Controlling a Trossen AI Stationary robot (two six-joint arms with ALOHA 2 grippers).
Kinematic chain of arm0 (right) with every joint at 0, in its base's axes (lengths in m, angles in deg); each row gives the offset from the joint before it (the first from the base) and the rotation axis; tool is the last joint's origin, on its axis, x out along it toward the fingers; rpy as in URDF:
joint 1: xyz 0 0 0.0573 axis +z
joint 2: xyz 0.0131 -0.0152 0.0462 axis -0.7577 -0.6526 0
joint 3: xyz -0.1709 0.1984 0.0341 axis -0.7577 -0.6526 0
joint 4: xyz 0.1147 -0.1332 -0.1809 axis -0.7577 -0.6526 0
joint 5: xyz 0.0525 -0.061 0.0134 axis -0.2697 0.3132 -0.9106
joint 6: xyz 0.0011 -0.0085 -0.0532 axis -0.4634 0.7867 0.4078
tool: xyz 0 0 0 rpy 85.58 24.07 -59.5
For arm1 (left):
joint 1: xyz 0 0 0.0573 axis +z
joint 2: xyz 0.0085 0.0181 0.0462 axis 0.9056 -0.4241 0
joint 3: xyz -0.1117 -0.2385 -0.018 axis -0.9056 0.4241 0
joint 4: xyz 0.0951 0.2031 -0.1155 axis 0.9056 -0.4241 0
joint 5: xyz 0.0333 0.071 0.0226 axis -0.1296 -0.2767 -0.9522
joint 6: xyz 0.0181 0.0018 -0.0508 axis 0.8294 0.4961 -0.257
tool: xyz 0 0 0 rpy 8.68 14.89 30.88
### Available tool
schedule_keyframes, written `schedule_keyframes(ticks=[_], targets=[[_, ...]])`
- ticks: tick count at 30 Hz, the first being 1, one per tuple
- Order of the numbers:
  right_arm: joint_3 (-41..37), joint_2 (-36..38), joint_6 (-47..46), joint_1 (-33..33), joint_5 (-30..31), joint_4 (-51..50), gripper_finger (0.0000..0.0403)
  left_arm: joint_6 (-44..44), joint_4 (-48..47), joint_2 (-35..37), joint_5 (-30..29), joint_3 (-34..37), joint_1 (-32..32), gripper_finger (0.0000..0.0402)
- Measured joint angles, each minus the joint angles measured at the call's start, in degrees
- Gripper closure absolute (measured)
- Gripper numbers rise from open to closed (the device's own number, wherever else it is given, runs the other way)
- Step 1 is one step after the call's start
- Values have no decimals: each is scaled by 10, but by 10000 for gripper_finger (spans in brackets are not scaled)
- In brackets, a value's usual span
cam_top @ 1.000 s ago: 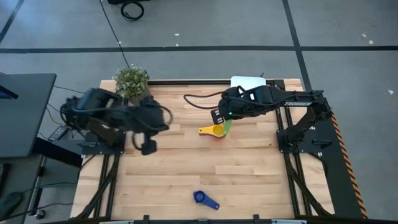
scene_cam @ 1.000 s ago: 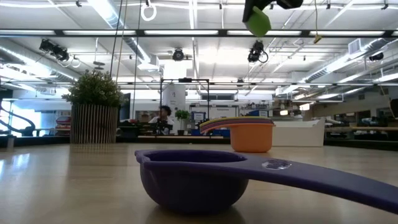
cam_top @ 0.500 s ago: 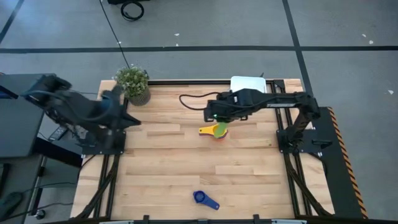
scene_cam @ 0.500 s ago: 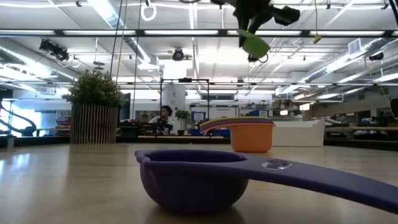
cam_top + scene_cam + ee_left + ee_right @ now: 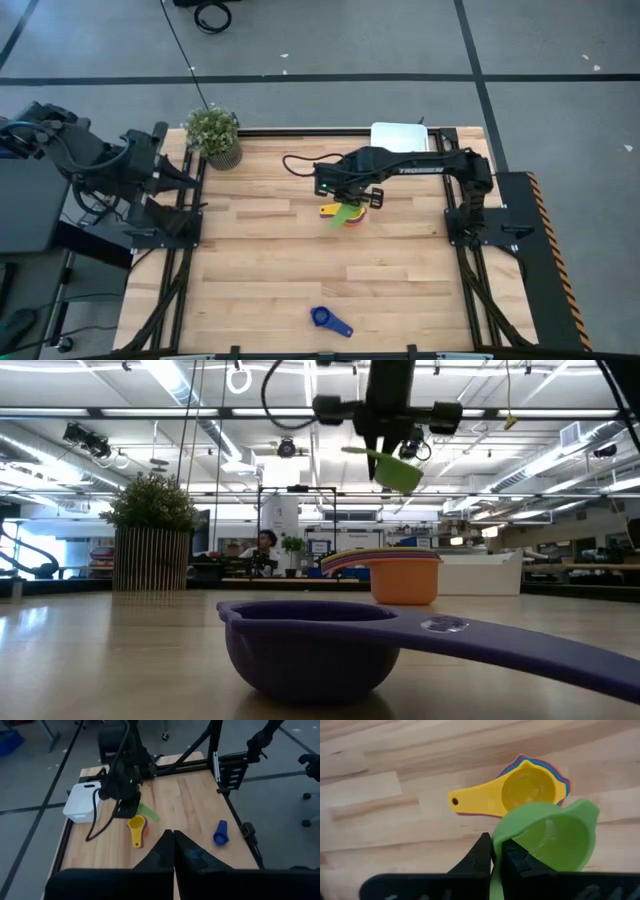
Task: Nest measuring cups in basket
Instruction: Stack the green measuring cup on top of the yellow measuring cup
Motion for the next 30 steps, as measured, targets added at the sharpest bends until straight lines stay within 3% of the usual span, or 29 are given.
schedule_keyframes(ticks=[11,30], targets=[[0,-50,-12,-44,-35,17,387,31,1,15,0,10,0,399],[-40,-68,-16,-70,-74,29,387,35,1,51,0,10,0,399]])
